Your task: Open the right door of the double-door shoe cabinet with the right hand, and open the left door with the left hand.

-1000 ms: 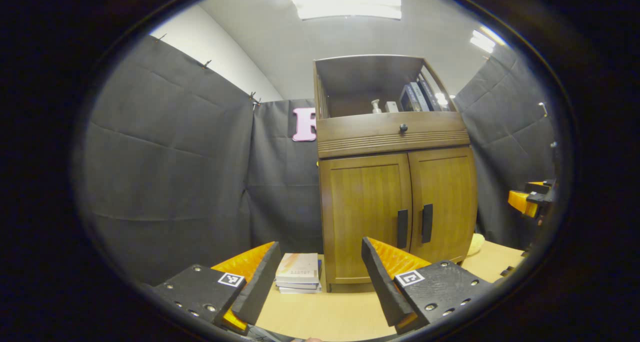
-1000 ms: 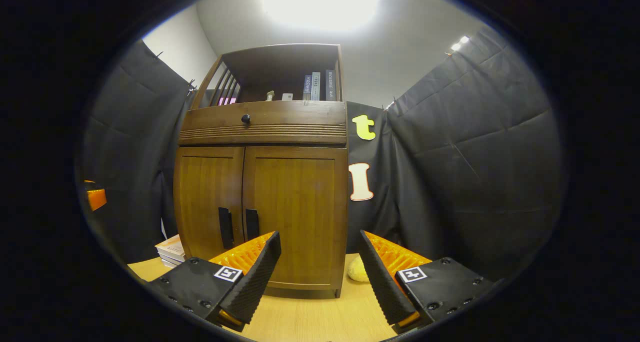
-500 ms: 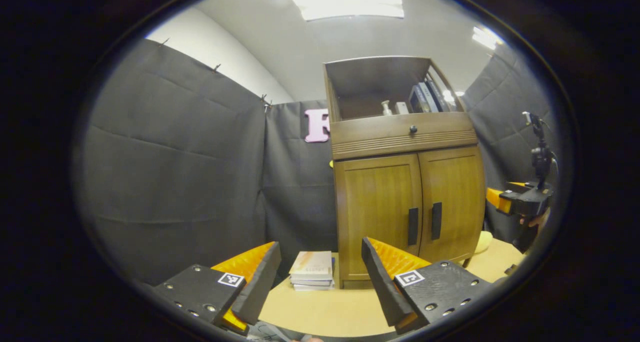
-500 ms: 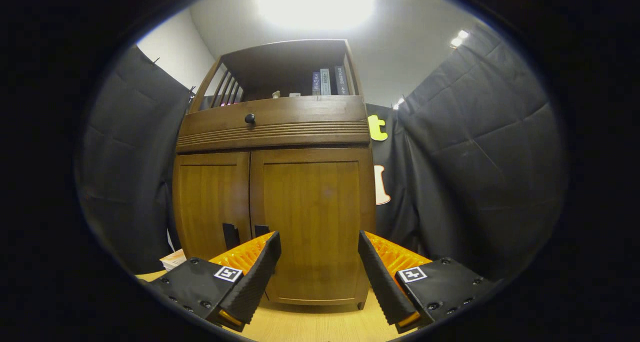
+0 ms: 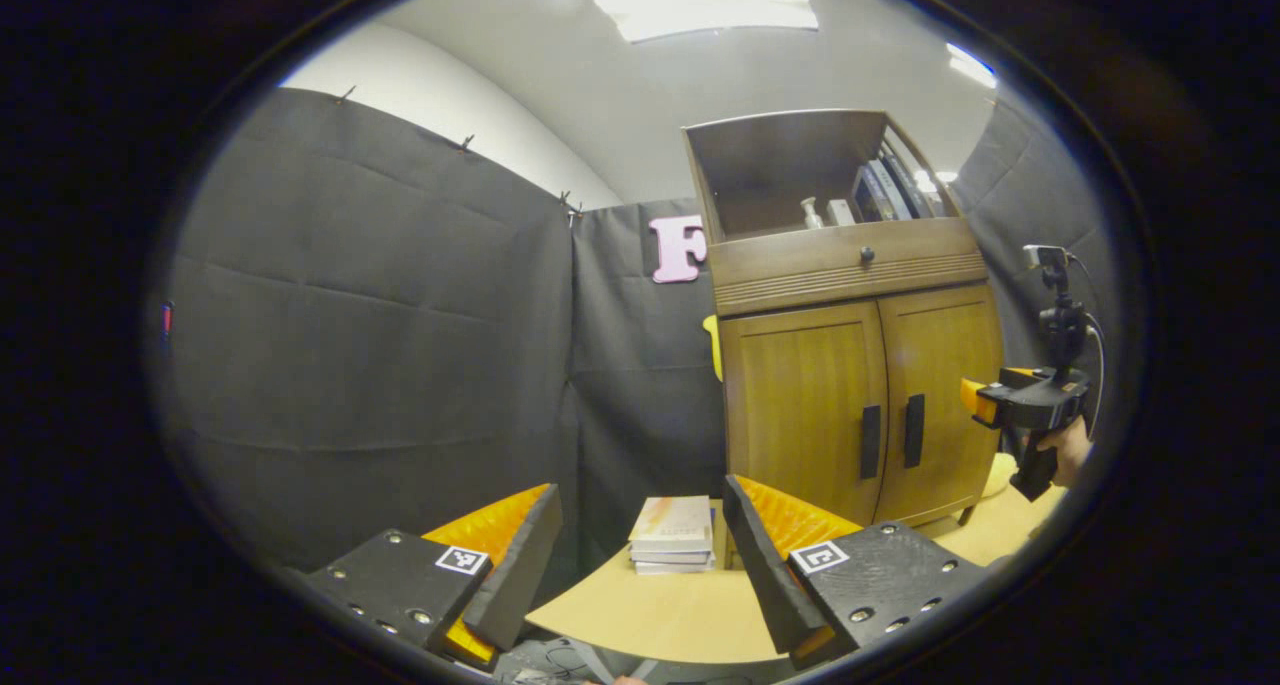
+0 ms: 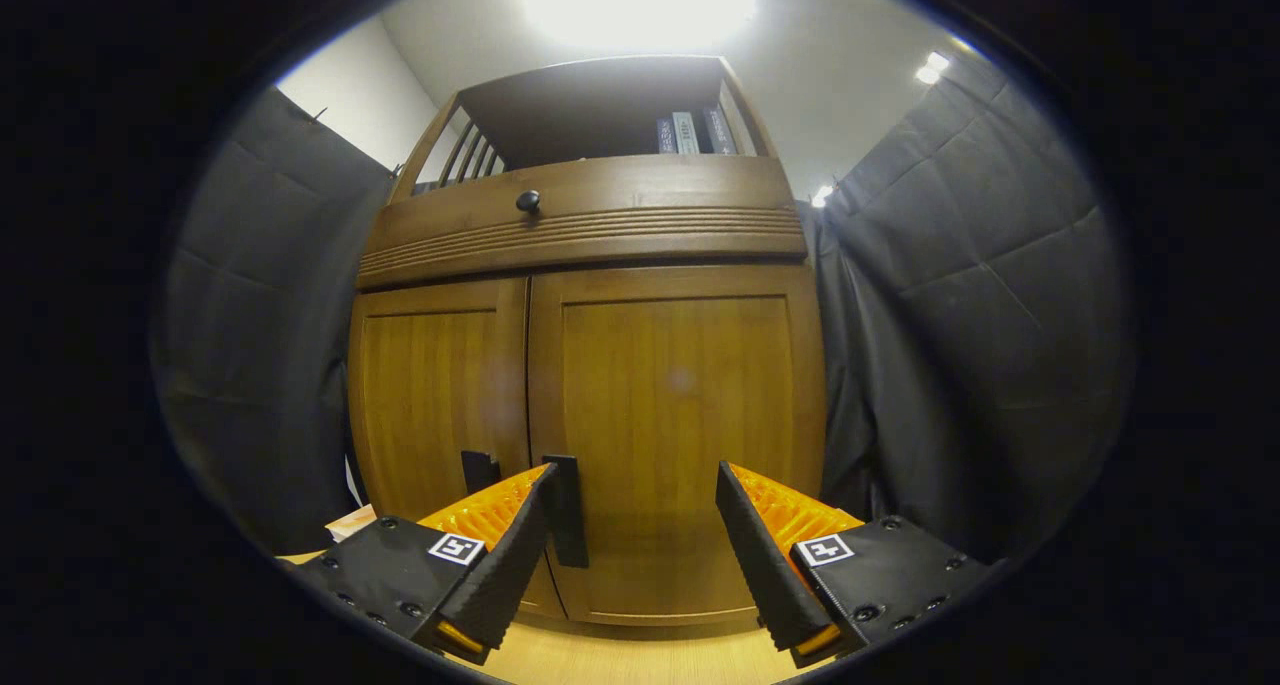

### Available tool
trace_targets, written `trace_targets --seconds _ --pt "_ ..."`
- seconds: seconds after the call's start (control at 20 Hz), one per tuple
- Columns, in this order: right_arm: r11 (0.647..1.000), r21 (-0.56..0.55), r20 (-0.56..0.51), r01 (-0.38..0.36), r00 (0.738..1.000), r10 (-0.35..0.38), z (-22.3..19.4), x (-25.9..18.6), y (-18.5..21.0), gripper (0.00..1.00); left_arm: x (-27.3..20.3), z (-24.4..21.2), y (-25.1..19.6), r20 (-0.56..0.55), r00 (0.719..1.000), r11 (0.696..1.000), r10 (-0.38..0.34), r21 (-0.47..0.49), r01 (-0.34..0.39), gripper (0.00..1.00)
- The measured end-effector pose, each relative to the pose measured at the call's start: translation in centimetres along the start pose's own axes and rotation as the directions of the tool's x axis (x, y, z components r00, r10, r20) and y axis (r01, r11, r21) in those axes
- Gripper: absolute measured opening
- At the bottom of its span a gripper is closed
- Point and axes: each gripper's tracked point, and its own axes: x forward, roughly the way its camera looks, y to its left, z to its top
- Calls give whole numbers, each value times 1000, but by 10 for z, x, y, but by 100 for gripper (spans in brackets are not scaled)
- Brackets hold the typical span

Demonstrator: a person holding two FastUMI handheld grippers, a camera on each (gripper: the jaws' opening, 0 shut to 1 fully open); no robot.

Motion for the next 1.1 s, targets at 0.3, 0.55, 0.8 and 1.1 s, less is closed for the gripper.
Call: trace_targets --seconds 0.3,0.55,0.8,1.1 --pt "1000 -6 -14 -29 999 29 -10 31 21 96 -1 -1 21 4 999 999 51 15 -51 94" --pt "998 -25 -46 -59 997 58 -29 59 40 97 0 -3 28 -1 998 997 70 27 -70 94" --pt "997 -13 -116 -78 990 76 -60 82 56 94 -1 -7 33 -10 996 996 84 35 -83 94" --pt "997 35 -205 -74 975 80 -93 101 62 64 1 -11 39 -19 994 994 106 31 -106 94"
